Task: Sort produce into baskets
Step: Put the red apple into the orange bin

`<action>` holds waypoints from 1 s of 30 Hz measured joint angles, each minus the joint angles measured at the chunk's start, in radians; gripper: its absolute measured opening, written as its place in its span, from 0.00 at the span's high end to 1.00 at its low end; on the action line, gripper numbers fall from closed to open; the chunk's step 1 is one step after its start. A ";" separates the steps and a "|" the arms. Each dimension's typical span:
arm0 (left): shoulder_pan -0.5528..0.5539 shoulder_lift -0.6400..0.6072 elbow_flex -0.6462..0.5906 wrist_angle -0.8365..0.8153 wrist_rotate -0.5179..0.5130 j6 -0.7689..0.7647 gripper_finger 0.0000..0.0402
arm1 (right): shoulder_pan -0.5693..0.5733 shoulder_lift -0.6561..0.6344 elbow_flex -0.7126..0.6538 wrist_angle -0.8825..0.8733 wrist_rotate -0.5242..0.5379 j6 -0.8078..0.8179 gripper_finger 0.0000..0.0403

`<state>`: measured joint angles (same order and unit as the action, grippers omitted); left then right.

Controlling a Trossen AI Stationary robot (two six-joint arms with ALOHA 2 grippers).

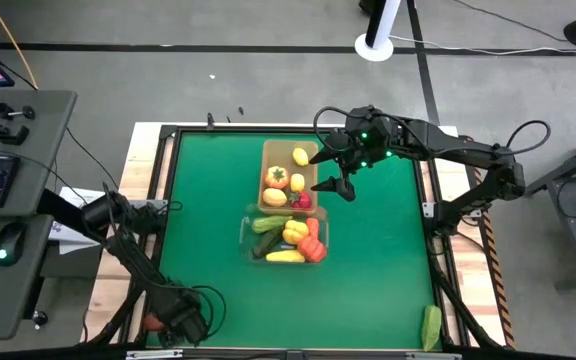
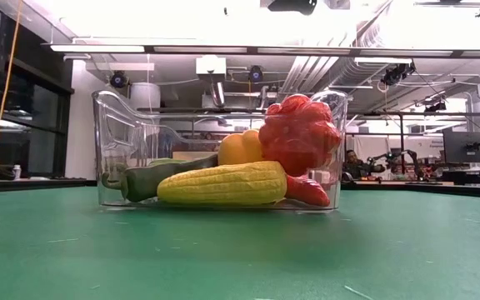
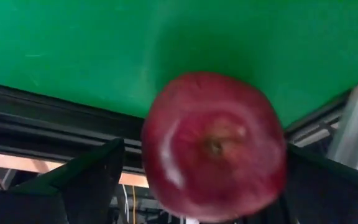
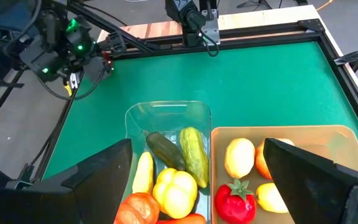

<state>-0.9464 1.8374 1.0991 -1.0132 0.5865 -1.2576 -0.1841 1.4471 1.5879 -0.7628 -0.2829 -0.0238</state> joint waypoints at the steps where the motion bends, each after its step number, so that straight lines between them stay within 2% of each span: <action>1: 0.000 0.000 -0.010 0.010 0.001 -0.005 0.05 | 0.000 0.000 0.000 0.000 0.000 0.000 0.12; 9: 0.000 -0.001 -0.036 0.044 0.007 0.016 0.08 | 0.000 0.000 0.000 -0.001 0.000 0.000 0.12; 13: 0.017 -0.020 -0.028 0.037 0.005 0.043 0.22 | 0.000 0.000 0.000 -0.001 0.000 0.000 0.12; 15: 0.038 -0.050 -0.013 0.036 -0.030 0.072 0.31 | 0.000 0.000 0.000 -0.001 0.000 0.000 0.12; 18: 0.084 -0.135 0.005 0.030 -0.118 0.145 0.42 | 0.000 0.000 0.000 0.000 0.001 0.000 0.12; 24: 0.236 -0.451 0.040 0.009 -0.317 0.250 0.41 | 0.000 0.000 0.000 0.000 0.046 0.009 0.12; 27: 0.345 -0.621 0.082 -0.029 -0.486 0.250 0.35 | 0.000 0.000 0.000 -0.001 0.051 0.024 0.12; 30: 0.482 -0.748 0.106 -0.031 -0.731 0.324 0.31 | 0.000 0.000 0.000 -0.006 0.052 0.025 0.12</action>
<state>-0.4648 1.0890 1.2053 -1.0439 -0.1444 -0.9333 -0.1837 1.4475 1.5875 -0.7684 -0.2313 0.0014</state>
